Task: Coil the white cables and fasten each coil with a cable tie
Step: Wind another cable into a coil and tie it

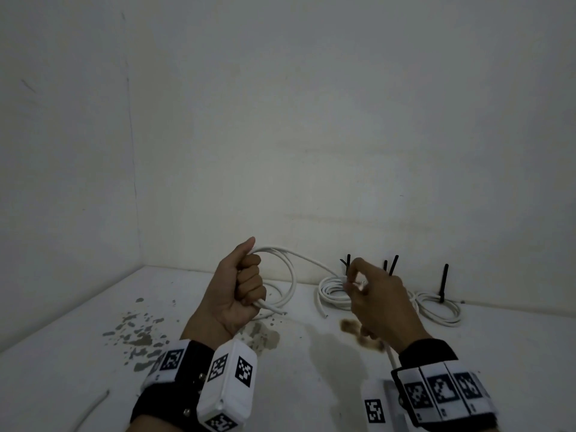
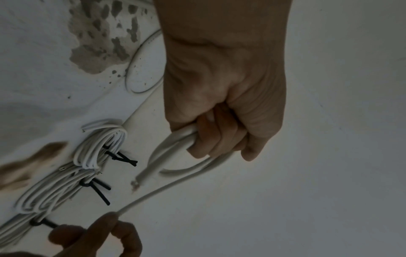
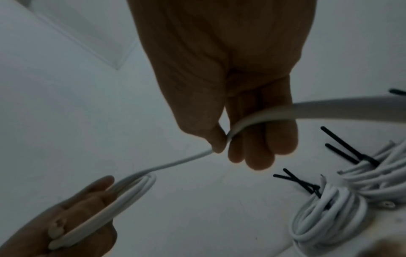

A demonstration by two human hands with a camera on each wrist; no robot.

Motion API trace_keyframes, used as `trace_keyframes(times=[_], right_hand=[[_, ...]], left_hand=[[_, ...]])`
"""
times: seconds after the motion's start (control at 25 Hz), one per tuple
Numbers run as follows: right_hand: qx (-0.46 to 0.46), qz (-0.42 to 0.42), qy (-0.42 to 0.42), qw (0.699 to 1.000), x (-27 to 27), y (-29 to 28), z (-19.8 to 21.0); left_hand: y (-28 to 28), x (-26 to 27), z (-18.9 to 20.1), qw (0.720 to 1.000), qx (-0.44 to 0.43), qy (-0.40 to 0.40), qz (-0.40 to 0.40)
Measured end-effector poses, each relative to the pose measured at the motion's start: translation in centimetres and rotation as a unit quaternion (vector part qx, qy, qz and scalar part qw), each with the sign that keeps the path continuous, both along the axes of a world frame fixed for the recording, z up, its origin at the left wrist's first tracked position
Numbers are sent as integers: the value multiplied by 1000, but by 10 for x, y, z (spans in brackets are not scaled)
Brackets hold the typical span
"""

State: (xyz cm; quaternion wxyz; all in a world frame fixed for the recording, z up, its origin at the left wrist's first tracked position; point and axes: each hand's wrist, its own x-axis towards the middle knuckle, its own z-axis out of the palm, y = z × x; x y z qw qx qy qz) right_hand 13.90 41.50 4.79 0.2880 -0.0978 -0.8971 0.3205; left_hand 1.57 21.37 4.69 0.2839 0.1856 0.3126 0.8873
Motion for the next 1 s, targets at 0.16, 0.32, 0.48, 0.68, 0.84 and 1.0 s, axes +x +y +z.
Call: trace_keyframes(times=[0.16,0.32,0.48,0.68,0.84,1.0], right_hand=[[-41,135,-89,986,5,-8,5],[13,207,-198,958,9,-5,11],[95,211,-178,956,9,-13,12],[-23,313,-184,931,12,-21,15],[118,227,-131,958,3,-31,13],[236,131,-66,961,-5,-43,5]], left_hand=[[-4,-8,-2,997,56,-36,38],[-6,-15,-6,993,87,-60,55],[-5,-18,-6,990,108,-73,54],[-10,-27,-13,981,148,-104,77],[-10,-30,-15,973,165,-134,88],[-3,-21,-11,983,129,-119,45]])
